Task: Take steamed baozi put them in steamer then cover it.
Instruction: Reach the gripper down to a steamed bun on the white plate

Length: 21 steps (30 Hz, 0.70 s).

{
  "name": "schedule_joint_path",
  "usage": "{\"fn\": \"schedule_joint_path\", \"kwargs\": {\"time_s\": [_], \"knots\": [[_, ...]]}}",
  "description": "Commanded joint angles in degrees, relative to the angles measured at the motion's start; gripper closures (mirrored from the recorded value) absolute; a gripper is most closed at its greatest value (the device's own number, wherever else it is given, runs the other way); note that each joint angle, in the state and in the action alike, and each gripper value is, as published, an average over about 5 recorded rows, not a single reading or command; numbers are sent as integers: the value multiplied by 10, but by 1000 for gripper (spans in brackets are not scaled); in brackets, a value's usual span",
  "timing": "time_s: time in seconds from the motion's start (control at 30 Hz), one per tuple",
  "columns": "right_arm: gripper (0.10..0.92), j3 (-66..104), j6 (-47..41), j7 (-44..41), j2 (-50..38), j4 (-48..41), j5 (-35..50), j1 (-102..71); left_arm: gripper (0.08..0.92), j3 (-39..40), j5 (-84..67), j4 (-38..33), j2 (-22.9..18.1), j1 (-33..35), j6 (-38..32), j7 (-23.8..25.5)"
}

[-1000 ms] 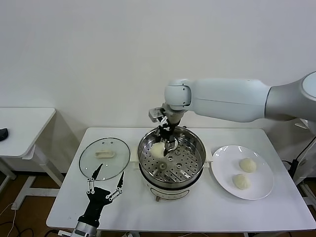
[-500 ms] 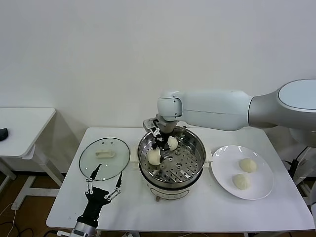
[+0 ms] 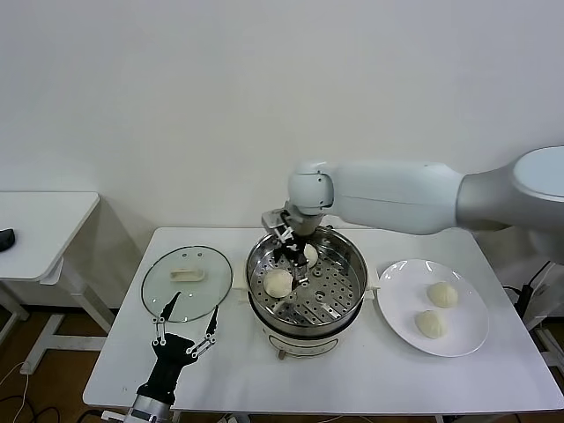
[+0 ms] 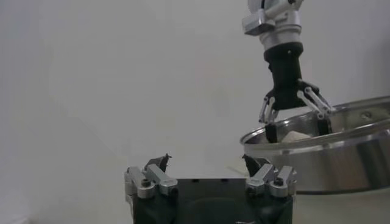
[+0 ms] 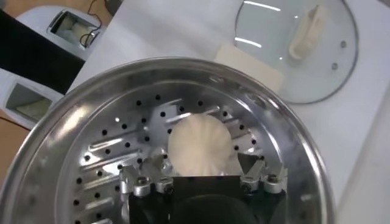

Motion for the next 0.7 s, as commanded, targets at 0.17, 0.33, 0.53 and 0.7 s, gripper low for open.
{"fn": "schedule_joint_path", "kwargs": {"time_s": [0.17, 0.33, 0.53, 0.7], "knots": [[203, 38, 53, -99, -257, 97, -82, 88, 177, 8, 1, -3, 3, -3, 4, 0], [203, 36, 83, -105, -351, 87, -115, 74, 177, 9, 2, -4, 4, -2, 4, 1], [203, 123, 113, -124, -422, 37, -187, -52, 177, 7, 9, -9, -3, 3, 8, 1], [203, 244, 134, -134, -449, -13, -245, -211, 177, 2, 14, -14, -9, 9, 10, 1]]}}
